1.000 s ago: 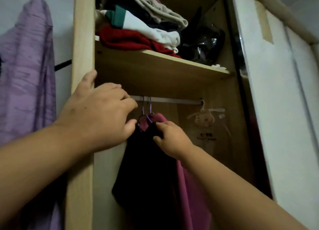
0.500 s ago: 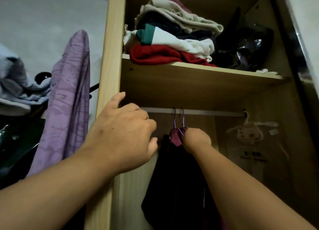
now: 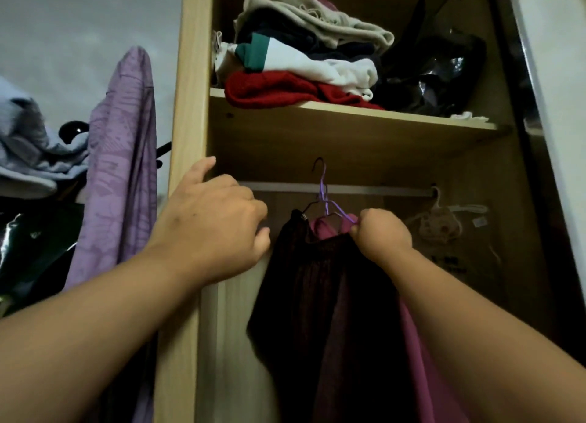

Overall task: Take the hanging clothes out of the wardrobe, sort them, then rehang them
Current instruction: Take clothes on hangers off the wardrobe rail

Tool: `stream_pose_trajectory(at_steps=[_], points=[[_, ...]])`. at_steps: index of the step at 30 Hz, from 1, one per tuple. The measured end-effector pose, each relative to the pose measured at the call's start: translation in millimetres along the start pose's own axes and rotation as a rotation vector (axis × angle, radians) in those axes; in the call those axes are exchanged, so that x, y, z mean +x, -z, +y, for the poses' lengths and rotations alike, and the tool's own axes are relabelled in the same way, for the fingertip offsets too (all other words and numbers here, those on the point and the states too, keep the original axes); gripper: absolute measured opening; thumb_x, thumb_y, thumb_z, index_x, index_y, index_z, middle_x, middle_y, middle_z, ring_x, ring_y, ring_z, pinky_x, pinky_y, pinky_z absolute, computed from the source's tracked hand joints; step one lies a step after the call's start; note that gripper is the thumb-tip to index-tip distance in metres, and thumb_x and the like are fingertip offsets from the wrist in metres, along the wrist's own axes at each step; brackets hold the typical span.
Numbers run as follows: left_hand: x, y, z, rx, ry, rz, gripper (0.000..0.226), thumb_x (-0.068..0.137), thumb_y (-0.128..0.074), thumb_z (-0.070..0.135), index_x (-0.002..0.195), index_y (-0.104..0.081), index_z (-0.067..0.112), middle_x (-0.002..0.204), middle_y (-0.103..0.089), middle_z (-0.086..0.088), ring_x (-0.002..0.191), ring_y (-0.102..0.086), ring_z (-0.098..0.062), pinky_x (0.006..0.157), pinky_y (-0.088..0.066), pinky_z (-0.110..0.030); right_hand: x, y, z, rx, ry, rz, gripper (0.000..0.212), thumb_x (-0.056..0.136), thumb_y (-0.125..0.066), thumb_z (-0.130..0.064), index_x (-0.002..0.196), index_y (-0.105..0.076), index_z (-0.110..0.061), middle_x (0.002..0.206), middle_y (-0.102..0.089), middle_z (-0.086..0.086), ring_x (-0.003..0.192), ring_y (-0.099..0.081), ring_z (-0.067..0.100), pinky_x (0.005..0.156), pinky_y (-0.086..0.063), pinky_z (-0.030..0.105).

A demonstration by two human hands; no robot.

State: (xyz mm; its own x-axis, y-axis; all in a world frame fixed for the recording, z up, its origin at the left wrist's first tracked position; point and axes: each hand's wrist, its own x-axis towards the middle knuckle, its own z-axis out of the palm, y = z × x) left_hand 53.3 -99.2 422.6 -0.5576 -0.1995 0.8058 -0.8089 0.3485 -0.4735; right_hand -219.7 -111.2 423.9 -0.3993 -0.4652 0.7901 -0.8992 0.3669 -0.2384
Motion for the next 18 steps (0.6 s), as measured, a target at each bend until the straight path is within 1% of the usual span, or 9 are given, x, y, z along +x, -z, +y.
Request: stream_pose_trajectory(at_steps=[4, 6, 8, 11, 13, 14, 15, 16, 18], points=[[-1, 3, 1, 0.028, -0.024, -0.035, 0.041, 0.086, -0.031, 0.052, 0.097, -0.067, 0.033, 0.092, -0.066, 0.013, 0.100, -0.058, -0.011, 0.111, -0.011, -0.049, -45, 23, 44, -0.015, -0.022, -0.029, 0.025, 0.088, -0.055, -0.032, 0.096, -0.064, -0.011, 0.101, -0.065, 0.014, 0.095, -0.061, 0.033, 0.071, -0.045, 0.033], [0, 2, 6, 0.022, -0.028, -0.048, 0.039, 0.087, -0.034, 0.050, 0.098, -0.066, 0.033, 0.095, -0.067, 0.011, 0.101, -0.059, -0.014, 0.110, -0.015, -0.050, -72, 38, 68, -0.005, -0.022, -0.068, 0.022, 0.088, -0.056, -0.033, 0.089, -0.063, -0.012, 0.095, -0.064, 0.011, 0.089, -0.060, 0.030, 0.070, -0.046, 0.033], [0, 0, 27, -0.088, -0.023, -0.057, 0.037, 0.087, -0.037, 0.050, 0.103, -0.066, 0.033, 0.101, -0.068, 0.007, 0.104, -0.059, -0.018, 0.109, -0.021, -0.049, -104, 54, 94, -0.013, -0.044, -0.097, 0.020, 0.087, -0.057, -0.032, 0.081, -0.060, -0.013, 0.089, -0.063, 0.009, 0.086, -0.059, 0.029, 0.068, -0.046, 0.033], [-5, -8, 77, -0.335, -0.058, -0.063, 0.035, 0.085, -0.042, 0.049, 0.106, -0.065, 0.032, 0.105, -0.068, 0.003, 0.105, -0.060, -0.020, 0.104, -0.028, -0.043, -152, 80, 131, -0.007, -0.060, -0.103, 0.015, 0.082, -0.061, -0.026, 0.081, -0.068, -0.014, 0.085, -0.067, 0.007, 0.085, -0.062, 0.027, 0.072, -0.050, 0.035], [-12, -20, 116, -0.439, -0.122, -0.082, 0.036, 0.084, -0.044, 0.049, 0.110, -0.062, 0.032, 0.109, -0.068, 0.002, 0.106, -0.060, -0.020, 0.096, -0.034, -0.038, -188, 101, 149, 0.018, -0.083, -0.140, 0.008, 0.081, -0.063, -0.021, 0.075, -0.068, -0.020, 0.078, -0.066, 0.000, 0.077, -0.062, 0.019, 0.068, -0.046, 0.030], [-16, -26, 136, -0.492, -0.154, -0.092, 0.037, 0.083, -0.045, 0.049, 0.113, -0.061, 0.032, 0.111, -0.067, 0.002, 0.107, -0.060, -0.020, 0.093, -0.037, -0.037, -206, 113, 156, 0.039, -0.098, -0.157, 0.012, 0.081, -0.064, -0.019, 0.071, -0.066, -0.025, 0.074, -0.066, -0.005, 0.072, -0.060, 0.012, 0.065, -0.044, 0.026], [-21, -32, 156, -0.552, -0.177, -0.112, 0.038, 0.083, -0.047, 0.047, 0.116, -0.058, 0.032, 0.114, -0.066, 0.002, 0.108, -0.059, -0.021, 0.091, -0.040, -0.036, -225, 124, 162, 0.050, -0.105, -0.165, 0.017, 0.080, -0.065, -0.018, 0.067, -0.064, -0.029, 0.070, -0.065, -0.009, 0.068, -0.059, 0.004, 0.060, -0.042, 0.019], [-26, -38, 174, -0.610, -0.189, -0.149, 0.041, 0.084, -0.048, 0.045, 0.122, -0.055, 0.032, 0.119, -0.063, 0.002, 0.111, -0.058, -0.022, 0.092, -0.041, -0.037, -240, 133, 165, 0.058, -0.121, -0.172, 0.020, 0.080, -0.065, -0.018, 0.065, -0.063, -0.031, 0.069, -0.065, -0.010, 0.067, -0.058, 0.000, 0.058, -0.040, 0.014], [-41, -49, 215, -0.732, -0.195, -0.254, 0.051, 0.087, -0.049, 0.041, 0.136, -0.042, 0.029, 0.132, -0.054, -0.002, 0.120, -0.052, -0.026, 0.096, -0.042, -0.039, -275, 152, 170, 0.052, -0.173, -0.190, 0.019, 0.080, -0.066, -0.017, 0.067, -0.065, -0.029, 0.069, -0.064, -0.009, 0.066, -0.055, -0.006, 0.061, -0.040, 0.012]])
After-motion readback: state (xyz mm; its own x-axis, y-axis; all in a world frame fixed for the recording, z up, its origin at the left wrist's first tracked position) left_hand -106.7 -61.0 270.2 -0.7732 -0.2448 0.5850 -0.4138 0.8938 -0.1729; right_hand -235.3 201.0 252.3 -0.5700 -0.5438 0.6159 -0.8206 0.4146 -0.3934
